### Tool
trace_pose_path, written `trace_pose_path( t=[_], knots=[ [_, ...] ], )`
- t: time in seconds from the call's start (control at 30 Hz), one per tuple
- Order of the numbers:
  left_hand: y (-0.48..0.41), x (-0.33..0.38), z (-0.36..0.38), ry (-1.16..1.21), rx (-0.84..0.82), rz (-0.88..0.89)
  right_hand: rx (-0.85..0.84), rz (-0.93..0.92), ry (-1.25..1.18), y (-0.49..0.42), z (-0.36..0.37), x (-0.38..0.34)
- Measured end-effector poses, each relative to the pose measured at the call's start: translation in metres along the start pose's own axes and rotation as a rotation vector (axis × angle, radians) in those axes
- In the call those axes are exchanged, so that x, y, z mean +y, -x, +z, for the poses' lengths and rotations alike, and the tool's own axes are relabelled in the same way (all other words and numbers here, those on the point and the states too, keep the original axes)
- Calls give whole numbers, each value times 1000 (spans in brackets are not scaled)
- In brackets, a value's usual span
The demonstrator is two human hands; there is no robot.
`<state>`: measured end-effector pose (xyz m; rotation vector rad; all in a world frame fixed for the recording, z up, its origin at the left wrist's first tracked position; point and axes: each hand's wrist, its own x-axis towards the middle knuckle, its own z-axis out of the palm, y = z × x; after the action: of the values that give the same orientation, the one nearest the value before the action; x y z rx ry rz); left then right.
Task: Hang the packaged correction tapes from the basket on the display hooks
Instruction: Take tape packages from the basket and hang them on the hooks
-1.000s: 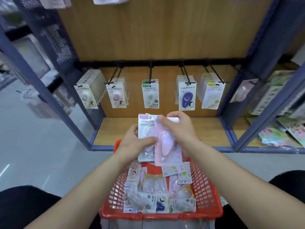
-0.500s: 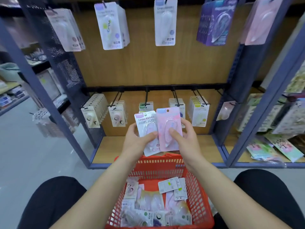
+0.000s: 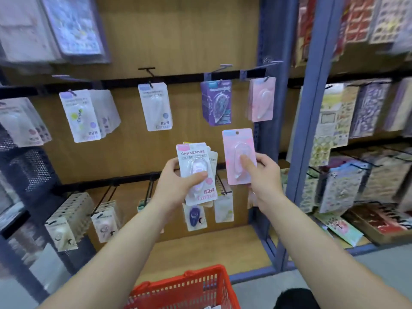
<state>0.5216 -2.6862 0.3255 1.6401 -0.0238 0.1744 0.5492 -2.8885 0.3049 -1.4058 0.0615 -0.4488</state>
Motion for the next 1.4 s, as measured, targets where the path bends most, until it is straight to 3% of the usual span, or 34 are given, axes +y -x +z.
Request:
trace_pose_path(
  t=[0.33,0.77,1.0,1.13,1.2,1.33,1.4],
  knots=[
    [-73,39,38,25,-46,101,156,-124,-34,-139,-11,-60],
    [-106,45,39,53,-73,127,230,-115,-57,-181,-12,-71],
    [-107,46,36,63,-85,132,225,-41,118,-187,-9,-68],
    [-106,42,30,82,-96,113,379,-51,557,-163,-3,-43],
    [-104,39,26,87,-94,101,240,-152,453,-132,8,-31],
    [-99,29,20,108,-80,76,-347,-49,137,-63,41,-23],
    [-94,27,16,109,-64,77,-408,-77,117,-43,54,-19]
  ],
)
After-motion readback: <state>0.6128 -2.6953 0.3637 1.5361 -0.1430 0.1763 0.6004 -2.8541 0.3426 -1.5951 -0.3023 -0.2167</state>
